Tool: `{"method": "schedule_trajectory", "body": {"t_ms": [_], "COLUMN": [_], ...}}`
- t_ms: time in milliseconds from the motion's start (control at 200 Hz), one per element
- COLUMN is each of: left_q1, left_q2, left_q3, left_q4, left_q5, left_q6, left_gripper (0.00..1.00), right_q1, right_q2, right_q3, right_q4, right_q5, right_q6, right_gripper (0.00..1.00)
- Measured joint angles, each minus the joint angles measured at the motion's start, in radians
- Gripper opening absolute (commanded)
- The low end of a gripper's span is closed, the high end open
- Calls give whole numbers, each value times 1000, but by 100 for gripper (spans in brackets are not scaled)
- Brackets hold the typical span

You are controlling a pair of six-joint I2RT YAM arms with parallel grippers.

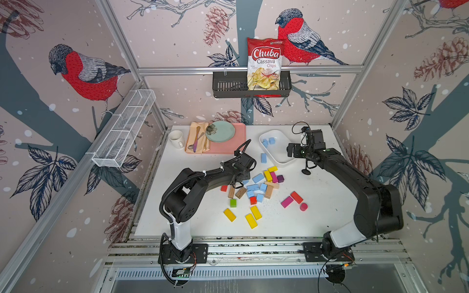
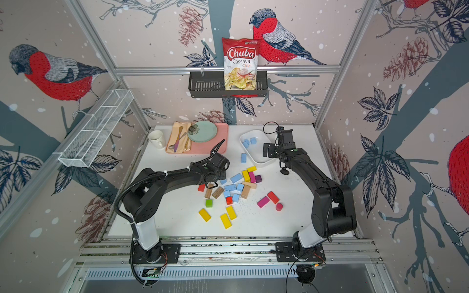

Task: Pick out the blue building blocks
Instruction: Pick up the building block from the center of the board, then adjust the storage box at the center of the board.

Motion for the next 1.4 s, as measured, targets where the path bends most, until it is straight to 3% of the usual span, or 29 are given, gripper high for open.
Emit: {"method": "schedule_trajectory", "body": {"t_ms": [495, 921, 1116, 1401], "left_q1": [23, 23, 23, 23], "left_q2": [-294, -407, -410, -395], "left_q3": [-85, -168, -171, -166], "left_q4": [50, 107, 113, 129], "left_q5": [40, 62, 65, 80], "left_q6": [44, 79, 82, 86], "left_gripper": [17, 19, 19, 19], "right_q1": [-68, -63, -56, -11], "right_q2": [414, 578, 584, 537], "right_q3": [394, 503, 492, 409], "right_q4": [-69, -108, -109, -105], "right_q5": [-25, -66, -64, -29], "right_q6": [14, 36, 35, 29], "right_gripper": [97, 69, 46, 28]}}
